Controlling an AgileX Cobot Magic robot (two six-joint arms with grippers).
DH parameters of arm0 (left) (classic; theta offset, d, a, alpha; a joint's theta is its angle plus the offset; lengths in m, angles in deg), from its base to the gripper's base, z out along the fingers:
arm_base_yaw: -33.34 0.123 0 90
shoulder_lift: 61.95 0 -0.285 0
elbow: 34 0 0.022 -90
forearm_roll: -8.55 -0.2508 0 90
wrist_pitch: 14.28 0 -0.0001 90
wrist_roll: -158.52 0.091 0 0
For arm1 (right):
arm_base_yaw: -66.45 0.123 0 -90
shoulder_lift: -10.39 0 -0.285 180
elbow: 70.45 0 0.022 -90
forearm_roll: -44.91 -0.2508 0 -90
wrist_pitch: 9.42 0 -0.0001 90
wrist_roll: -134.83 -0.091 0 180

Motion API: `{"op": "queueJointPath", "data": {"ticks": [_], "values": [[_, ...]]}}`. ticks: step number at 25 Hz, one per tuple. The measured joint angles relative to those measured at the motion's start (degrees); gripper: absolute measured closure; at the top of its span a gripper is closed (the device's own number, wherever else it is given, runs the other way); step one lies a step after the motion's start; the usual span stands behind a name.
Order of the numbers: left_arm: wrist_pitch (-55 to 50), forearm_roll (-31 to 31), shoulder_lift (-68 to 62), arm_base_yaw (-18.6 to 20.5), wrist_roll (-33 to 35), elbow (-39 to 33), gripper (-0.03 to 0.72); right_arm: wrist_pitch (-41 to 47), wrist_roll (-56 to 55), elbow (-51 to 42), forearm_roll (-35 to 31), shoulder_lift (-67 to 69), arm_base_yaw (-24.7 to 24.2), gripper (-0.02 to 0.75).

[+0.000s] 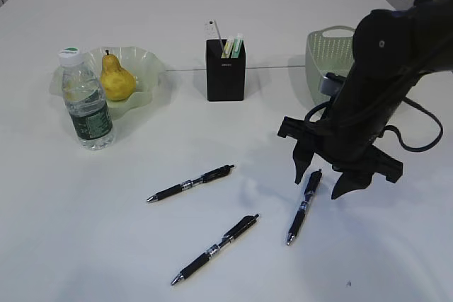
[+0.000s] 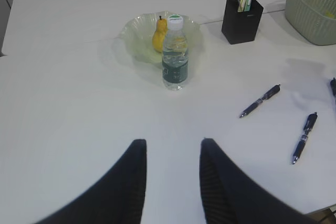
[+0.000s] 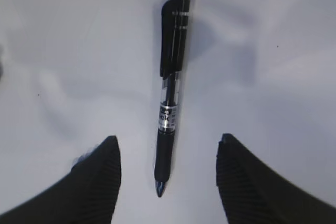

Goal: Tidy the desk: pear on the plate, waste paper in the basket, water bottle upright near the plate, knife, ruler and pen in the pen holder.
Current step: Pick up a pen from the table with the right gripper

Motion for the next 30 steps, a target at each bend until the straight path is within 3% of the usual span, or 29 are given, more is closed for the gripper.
{"op": "queueJointPath", "data": {"ticks": [16,30], "values": [[0.0,-0.1,-2.68,0.0,-0.09,0.0,0.448,1.62,-1.61,8.53,2.53,9.33,0.0,0.278],[0.0,-0.22,-3.15,0.0,-0.09,0.0,0.449,3.86,-2.19,8.63,3.15,10.66,0.0,0.278]]}}
